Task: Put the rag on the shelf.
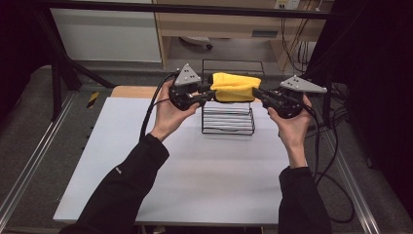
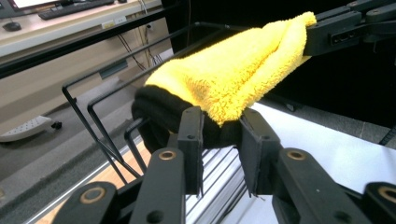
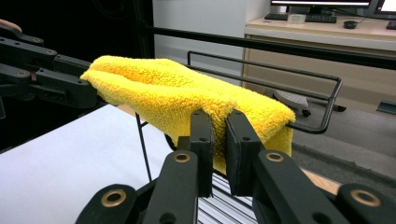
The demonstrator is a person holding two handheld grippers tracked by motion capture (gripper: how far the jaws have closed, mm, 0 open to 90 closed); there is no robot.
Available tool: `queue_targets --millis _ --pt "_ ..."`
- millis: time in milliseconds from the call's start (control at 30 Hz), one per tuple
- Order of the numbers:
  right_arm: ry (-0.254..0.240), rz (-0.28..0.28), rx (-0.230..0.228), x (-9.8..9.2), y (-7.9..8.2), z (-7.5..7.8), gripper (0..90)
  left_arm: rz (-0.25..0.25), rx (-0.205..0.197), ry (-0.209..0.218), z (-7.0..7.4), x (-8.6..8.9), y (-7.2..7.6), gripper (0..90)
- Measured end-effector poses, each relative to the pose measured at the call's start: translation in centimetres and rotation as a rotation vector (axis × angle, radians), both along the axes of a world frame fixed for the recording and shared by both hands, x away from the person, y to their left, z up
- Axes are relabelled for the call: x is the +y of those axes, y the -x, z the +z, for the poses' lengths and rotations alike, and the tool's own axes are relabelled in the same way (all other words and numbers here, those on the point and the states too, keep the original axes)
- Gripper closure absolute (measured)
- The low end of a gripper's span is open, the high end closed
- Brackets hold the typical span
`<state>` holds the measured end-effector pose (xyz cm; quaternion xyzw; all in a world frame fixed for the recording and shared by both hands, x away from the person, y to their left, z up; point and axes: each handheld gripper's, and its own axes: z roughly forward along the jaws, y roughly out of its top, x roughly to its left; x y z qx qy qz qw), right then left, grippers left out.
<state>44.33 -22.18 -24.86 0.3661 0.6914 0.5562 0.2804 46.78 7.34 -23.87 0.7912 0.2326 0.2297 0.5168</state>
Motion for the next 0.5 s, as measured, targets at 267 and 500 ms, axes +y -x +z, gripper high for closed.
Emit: queue_targets --millis 267,500 --pt "0.003 0.007 -0.003 -0.1 0.1 -0.4 82.1 -0.018 0.011 0.098 2.1 1.5 0.4 63.3" --pt "0.011 0.010 -0.006 -0.1 0.2 -0.5 81.5 0.027 0.072 0.089 2.7 0.0 -0.6 75.2"
